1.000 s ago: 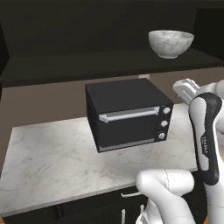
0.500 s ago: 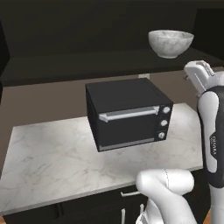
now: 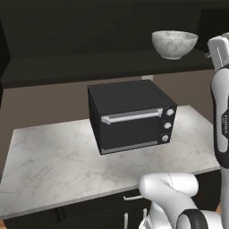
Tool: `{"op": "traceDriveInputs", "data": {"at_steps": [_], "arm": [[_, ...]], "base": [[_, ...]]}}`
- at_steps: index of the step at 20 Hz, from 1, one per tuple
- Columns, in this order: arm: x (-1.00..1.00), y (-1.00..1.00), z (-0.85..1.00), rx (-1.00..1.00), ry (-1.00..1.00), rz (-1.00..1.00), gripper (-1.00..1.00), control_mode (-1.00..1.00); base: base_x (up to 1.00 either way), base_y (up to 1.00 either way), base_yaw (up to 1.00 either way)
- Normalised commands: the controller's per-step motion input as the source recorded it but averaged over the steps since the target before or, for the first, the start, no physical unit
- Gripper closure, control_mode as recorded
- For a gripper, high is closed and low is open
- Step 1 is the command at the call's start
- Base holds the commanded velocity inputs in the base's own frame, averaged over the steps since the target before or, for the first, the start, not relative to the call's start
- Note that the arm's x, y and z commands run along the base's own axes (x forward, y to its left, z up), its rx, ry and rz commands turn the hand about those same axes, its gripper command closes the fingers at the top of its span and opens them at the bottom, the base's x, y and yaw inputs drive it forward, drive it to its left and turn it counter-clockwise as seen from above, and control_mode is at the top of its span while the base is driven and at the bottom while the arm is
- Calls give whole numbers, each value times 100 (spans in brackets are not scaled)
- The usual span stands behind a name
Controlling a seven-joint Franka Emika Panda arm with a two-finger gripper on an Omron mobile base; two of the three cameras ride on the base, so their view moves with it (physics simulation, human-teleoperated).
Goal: Take the smaller bowl and place it next to the appetizer plate on the dining counter , and place the larger bowl next to the plate with cooked food.
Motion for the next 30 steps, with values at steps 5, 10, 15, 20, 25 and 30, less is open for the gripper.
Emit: {"op": "traceDriveInputs", "data": {"at_steps": [5, 10, 15, 20, 25, 30], "arm": [[40, -19, 13, 3, 0, -13, -100, -100], [64, -31, 9, 11, -1, 0, -100, -100], [62, -30, 21, 9, 0, 0, -100, -100], [50, -15, 20, 9, -2, 0, -100, -100], [45, -7, -3, 10, -2, 5, -100, -100], [55, -1, -25, 5, -2, 6, -100, -100]], "base": [[0, 0, 0], [0, 0, 0], [0, 0, 0], [0, 0, 0], [0, 0, 0], [0, 0, 0]]}}
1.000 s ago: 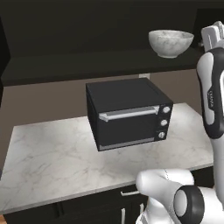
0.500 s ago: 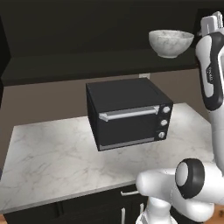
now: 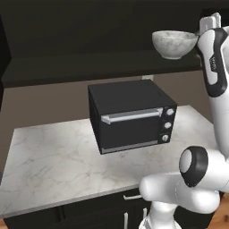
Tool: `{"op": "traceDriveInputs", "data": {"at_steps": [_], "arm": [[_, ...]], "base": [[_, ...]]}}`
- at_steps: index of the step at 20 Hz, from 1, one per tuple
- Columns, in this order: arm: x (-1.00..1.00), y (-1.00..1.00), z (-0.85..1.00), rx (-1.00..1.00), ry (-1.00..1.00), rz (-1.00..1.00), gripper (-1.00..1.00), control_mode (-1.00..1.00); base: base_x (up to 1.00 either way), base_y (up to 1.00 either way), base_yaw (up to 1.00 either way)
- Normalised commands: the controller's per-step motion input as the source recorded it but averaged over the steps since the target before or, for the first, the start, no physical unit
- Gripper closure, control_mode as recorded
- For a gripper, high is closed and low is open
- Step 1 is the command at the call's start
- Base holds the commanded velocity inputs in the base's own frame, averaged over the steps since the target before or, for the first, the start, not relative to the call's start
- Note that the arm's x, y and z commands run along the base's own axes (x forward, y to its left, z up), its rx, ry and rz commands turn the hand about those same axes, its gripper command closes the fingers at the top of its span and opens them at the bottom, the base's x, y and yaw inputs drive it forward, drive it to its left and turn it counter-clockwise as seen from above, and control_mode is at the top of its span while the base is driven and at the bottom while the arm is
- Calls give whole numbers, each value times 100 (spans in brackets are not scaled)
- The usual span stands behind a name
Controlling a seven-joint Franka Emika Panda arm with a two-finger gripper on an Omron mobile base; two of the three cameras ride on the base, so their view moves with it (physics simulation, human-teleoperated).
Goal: Take the smaller bowl and place it next to the appetizer plate on the dining counter , and place the larger bowl next to the plate with cooked food.
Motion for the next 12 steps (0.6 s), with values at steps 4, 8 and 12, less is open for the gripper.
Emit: {"op": "traceDriveInputs", "data": {"at_steps": [4, 8, 12], "arm": [[55, -5, -25, 1, -4, 5, -100, -100], [61, -9, -23, 0, 0, 4, -100, -100], [47, -11, -7, 1, 0, 4, -100, -100]], "base": [[0, 0, 0], [0, 0, 0], [0, 0, 0]]}}
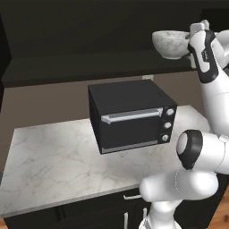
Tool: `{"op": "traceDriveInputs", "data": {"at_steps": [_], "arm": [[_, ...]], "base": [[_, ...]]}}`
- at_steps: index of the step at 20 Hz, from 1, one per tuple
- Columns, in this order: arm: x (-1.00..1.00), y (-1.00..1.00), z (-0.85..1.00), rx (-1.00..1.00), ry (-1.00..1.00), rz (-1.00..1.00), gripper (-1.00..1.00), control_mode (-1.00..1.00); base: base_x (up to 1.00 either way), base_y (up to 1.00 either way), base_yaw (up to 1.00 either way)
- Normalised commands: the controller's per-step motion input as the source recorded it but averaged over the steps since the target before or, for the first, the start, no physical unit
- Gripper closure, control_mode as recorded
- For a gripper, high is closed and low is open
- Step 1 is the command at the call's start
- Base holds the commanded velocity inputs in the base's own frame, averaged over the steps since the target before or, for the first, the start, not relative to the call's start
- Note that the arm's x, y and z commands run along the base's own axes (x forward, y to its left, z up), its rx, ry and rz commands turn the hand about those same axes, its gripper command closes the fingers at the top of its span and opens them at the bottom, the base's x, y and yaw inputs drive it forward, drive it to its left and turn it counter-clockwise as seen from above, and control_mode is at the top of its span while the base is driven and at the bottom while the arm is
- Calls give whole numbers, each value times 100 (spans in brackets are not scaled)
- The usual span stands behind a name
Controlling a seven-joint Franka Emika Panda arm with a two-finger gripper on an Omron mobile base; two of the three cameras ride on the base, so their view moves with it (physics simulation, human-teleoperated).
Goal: Take the smaller bowl and place it next to the appetizer plate on the dining counter , and place the larger bowl next to the plate with cooked food.
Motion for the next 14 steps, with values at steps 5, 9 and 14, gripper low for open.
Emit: {"op": "traceDriveInputs", "data": {"at_steps": [5, 9, 14], "arm": [[28, -24, 0, 5, 0, 5, -100, -100], [38, -8, 3, 2, 0, 4, -100, -100], [37, 0, 17, 0, 1, 2, -100, -100]], "base": [[0, 0, 0], [0, 0, 0], [0, 0, 0]]}}
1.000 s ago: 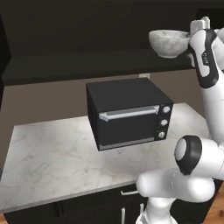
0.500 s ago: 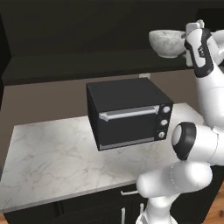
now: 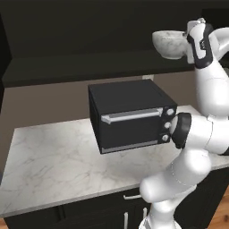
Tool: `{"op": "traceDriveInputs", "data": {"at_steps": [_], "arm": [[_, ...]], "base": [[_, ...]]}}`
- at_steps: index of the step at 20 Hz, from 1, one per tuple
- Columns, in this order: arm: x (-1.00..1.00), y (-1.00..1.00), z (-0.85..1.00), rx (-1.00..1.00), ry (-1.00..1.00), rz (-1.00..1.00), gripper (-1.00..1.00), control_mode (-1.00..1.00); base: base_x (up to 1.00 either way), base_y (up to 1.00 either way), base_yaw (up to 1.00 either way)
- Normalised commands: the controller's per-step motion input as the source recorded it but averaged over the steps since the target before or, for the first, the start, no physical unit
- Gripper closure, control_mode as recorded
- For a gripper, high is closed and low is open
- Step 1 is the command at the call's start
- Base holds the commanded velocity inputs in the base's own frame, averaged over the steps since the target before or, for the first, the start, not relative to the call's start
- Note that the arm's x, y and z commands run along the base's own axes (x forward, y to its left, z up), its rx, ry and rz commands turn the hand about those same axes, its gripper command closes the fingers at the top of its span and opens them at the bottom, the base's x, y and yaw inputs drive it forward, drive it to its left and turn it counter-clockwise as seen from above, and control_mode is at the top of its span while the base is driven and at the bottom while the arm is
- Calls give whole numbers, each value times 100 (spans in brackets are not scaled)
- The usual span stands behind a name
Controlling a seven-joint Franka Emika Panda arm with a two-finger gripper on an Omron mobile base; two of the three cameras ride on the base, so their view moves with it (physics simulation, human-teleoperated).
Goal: Take the smaller bowl and place it next to the appetizer plate on the dining counter , and place the larger bowl next to the plate with cooked food.
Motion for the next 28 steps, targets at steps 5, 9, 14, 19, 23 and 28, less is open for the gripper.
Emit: {"op": "traceDriveInputs", "data": {"at_steps": [5, 9, 14, 19, 23, 28], "arm": [[31, -1, 11, 0, 1, 1, -100, -100], [37, 0, -13, 0, 4, 0, 100, -100], [13, 0, -46, 0, 3, 0, 100, -100], [6, 0, -63, 0, 8, 0, 100, -100], [-36, 2, -55, 0, 2, 0, 100, -100], [-68, 1, -45, 0, -1, 0, 100, -100]], "base": [[0, 0, 0], [0, 0, 0], [0, 0, 0], [0, 0, 0], [0, 0, 0], [0, 0, 0]]}}
